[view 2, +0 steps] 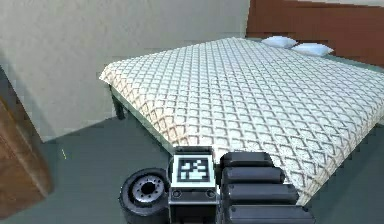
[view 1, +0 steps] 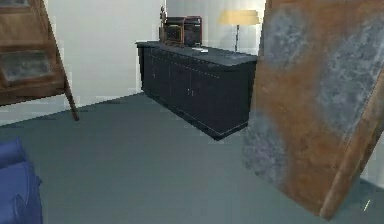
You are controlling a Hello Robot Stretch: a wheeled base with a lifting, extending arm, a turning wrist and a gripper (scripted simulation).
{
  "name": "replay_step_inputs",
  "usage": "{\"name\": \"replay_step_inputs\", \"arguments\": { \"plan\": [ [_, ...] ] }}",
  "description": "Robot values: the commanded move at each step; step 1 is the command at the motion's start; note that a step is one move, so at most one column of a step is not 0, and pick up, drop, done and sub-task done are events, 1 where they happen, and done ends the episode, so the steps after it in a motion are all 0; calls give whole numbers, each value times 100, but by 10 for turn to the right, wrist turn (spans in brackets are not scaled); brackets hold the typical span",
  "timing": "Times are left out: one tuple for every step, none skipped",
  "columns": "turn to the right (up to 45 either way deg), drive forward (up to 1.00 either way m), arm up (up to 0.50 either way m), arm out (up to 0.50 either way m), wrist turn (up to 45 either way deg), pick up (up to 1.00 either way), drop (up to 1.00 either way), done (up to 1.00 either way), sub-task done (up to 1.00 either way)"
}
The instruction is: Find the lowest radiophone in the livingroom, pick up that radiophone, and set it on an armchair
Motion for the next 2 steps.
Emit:
{"name": "replay_step_inputs", "arguments": {
  "plan": [
    [-210,0,0,0,0,0,0,0,0],
    [0,95,0,0,0,0,0,0,0]
  ]
}}
